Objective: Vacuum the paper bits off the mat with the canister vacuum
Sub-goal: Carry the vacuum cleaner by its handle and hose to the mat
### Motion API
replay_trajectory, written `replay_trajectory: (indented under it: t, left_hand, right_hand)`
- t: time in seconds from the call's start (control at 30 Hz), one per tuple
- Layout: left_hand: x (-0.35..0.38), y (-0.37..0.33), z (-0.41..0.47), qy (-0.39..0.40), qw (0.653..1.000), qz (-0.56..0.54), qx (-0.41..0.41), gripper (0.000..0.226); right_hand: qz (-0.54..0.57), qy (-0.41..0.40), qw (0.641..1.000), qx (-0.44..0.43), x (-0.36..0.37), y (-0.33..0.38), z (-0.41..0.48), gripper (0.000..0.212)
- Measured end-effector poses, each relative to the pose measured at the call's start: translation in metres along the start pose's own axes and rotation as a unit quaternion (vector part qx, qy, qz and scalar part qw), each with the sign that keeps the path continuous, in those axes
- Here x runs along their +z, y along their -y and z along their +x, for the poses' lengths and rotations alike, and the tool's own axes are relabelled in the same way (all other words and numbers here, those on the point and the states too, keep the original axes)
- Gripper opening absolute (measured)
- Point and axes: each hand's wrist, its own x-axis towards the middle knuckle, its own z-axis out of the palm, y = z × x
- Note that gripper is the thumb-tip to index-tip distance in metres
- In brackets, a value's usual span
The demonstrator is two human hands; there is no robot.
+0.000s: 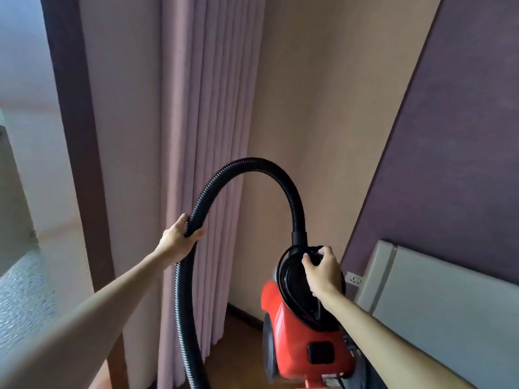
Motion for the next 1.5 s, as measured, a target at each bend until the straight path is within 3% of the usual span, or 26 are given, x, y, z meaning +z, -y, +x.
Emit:
replay_trajectory:
  t: [0.23, 0.47, 0.77, 1.1, 1.23, 1.5]
  left_hand:
    - [0.008, 0.027, 0.029, -0.027, 0.999, 0.028, -0.036, 0.02]
    - [0.025, 0.055, 0.04, -0.079, 0.991, 0.061, -0.088, 0.03]
    - [0.097, 0.081, 0.005, -0.184, 0.963, 0.013, -0.196, 0.038]
    - [0.169, 0.135, -0.089, -0.29, 0.901, 0.009, -0.322, 0.031]
    - [0.2, 0.167, -0.121, -0.302, 0.868, 0.002, -0.395, 0.024]
    - [0.257, 0.254, -0.151, -0.288, 0.842, 0.016, -0.456, 0.023]
  right_hand:
    - [0.001, 0.048, 0.999, -0.021, 0.051, -0.006, 0.05, 0.025]
    - [0.016, 0.122, 0.991, -0.046, 0.106, -0.013, 0.096, 0.026]
    - [0.043, 0.228, 0.967, -0.105, 0.175, -0.046, 0.133, 0.028]
    - [0.057, 0.379, 0.913, -0.136, 0.249, -0.122, 0.097, 0.027]
    - [0.041, 0.426, 0.895, -0.13, 0.283, -0.16, 0.067, 0.028]
    - [0.033, 0.459, 0.88, -0.117, 0.355, -0.241, 0.018, 0.024]
